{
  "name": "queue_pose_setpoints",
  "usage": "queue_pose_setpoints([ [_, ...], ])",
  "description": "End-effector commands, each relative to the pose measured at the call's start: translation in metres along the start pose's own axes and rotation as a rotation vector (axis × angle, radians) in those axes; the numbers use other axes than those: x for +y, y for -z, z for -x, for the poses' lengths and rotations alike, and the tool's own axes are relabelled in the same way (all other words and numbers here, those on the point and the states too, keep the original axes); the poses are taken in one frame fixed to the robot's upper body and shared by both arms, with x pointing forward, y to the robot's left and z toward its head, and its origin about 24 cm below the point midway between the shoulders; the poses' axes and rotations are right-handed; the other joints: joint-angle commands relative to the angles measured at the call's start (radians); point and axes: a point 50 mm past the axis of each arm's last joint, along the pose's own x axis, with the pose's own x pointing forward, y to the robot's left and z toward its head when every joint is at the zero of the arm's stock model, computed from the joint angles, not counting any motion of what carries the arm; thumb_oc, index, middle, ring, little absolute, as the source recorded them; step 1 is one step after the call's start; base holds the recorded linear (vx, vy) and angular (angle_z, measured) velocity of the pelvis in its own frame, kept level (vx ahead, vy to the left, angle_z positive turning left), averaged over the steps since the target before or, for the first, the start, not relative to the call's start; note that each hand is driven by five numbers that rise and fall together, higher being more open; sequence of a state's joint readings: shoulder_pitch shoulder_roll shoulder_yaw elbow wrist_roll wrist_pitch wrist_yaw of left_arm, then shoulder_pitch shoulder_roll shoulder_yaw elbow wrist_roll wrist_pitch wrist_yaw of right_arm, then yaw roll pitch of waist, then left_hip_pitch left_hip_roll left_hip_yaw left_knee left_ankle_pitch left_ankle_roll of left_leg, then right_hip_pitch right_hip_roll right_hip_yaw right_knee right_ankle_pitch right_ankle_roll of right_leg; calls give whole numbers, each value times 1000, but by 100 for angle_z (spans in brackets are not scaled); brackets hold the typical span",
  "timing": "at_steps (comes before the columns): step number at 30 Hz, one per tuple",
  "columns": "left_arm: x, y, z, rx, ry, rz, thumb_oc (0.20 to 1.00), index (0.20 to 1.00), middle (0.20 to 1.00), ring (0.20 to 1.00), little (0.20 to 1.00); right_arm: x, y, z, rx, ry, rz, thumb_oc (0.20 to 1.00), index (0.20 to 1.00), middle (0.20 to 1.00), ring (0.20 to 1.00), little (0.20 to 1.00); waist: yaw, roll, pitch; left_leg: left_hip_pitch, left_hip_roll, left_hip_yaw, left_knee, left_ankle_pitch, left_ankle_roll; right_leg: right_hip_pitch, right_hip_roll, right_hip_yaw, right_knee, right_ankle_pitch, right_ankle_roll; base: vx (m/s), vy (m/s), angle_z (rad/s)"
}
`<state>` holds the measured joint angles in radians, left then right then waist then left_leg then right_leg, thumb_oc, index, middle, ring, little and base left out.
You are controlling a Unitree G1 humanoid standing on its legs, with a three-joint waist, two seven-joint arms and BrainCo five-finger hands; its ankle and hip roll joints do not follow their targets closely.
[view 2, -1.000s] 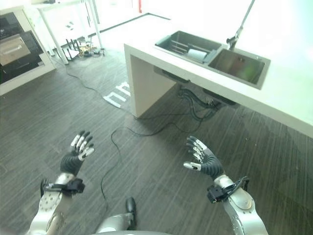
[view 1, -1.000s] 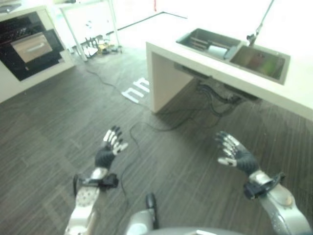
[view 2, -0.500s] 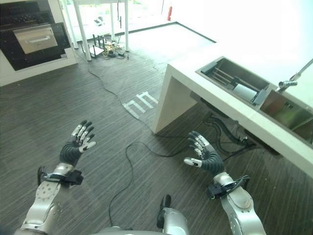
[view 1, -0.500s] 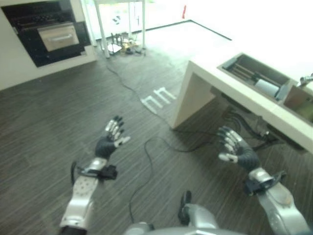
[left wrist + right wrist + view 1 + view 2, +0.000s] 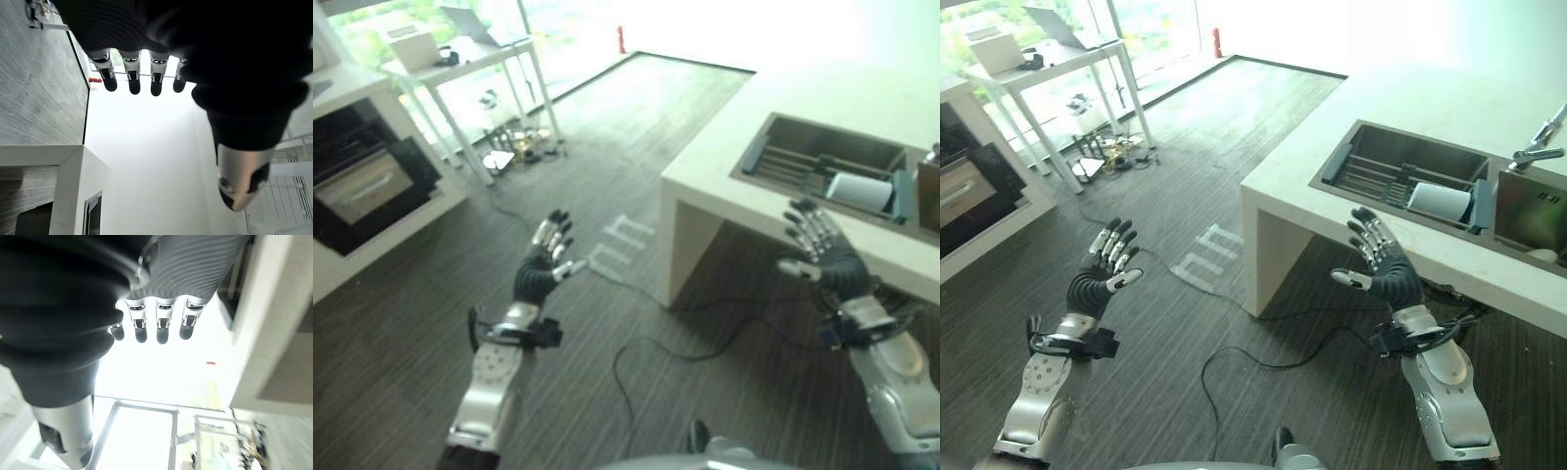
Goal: Place the dishes in the dishwasher.
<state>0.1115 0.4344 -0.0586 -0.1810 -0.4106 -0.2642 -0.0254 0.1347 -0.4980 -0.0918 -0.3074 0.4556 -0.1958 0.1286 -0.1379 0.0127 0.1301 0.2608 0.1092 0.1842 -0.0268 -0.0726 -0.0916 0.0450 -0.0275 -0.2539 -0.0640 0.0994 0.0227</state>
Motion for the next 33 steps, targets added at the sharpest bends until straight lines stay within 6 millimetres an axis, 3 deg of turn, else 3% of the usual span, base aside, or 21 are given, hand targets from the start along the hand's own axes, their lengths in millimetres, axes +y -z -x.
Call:
queue_pose_setpoints([
  [1,6,-28,0,-178,-14,-58,1000,1000,1000,1000,1000,-9,-28,4,-166,53,-7,1000,1000,1000,1000,1000,3,-12,-42,-24,31,38,159,162,-22,-45,-17,-5,-23,41,54,135,-411,-53],
  [5,1,-49,0,-323,-4,-116,1000,1000,1000,1000,1000,-12,-33,6,-182,61,-17,1000,1000,1000,1000,1000,6,-37,-31,-143,64,35,405,200,-32,-6,-6,21,-23,11,12,120,-305,-46],
  [7,-1,-58,0,-377,13,-139,1000,1000,1000,1000,1000,-12,-33,5,-182,77,-12,1000,1000,1000,1000,1000,26,-53,-17,-229,26,12,418,143,6,22,-6,48,-23,-1,14,139,-149,-50],
  [9,-2,-62,2,-397,13,-162,1000,1000,1000,1000,1000,-8,-32,1,-179,65,-34,1000,1000,1000,1000,1000,45,-51,-13,-236,-22,20,325,99,31,25,-4,59,-23,-7,34,171,-1,-55],
  [11,-1,-62,5,-402,-9,-199,1000,1000,1000,1000,1000,1,-28,-3,-174,17,-52,1000,1000,1000,1000,1000,66,-28,-11,-227,-80,-9,121,83,43,31,19,107,-23,-21,51,255,18,-85],
  [13,-2,-60,5,-393,-34,-229,1000,1000,1000,1000,1000,13,-25,-9,-169,-25,-73,1000,1000,1000,1000,1000,101,-9,-4,-231,-119,-103,-41,139,47,42,51,189,-23,-31,52,266,-27,-140],
  [17,-6,-59,-2,-387,-9,-238,1000,1000,1000,1000,1000,15,-26,-13,-162,-22,-78,1000,1000,1000,1000,1000,145,-3,3,-361,-142,-149,-52,224,40,106,103,292,-23,-79,29,210,16,-114],
  [19,-8,-59,-3,-391,-1,-231,1000,1000,1000,1000,1000,14,-26,-12,-161,-22,-71,1000,1000,1000,1000,1000,152,-8,0,-383,-144,-152,-56,239,46,128,110,316,-23,-96,25,214,90,-55],
  [23,-9,-61,-4,-410,15,-243,1000,1000,1000,1000,1000,10,-28,-7,-167,-18,-72,1000,1000,1000,1000,1000,149,-24,-11,-369,-150,-145,-60,225,67,156,95,324,-23,-104,38,160,101,-29],
  [33,-13,-64,-5,-425,58,-261,1000,1000,1000,1000,1000,11,-30,-8,-171,-1,-63,1000,1000,1000,1000,1000,169,-63,-50,-296,-175,-153,-60,166,109,168,58,275,10,-118,52,153,135,-13],
])
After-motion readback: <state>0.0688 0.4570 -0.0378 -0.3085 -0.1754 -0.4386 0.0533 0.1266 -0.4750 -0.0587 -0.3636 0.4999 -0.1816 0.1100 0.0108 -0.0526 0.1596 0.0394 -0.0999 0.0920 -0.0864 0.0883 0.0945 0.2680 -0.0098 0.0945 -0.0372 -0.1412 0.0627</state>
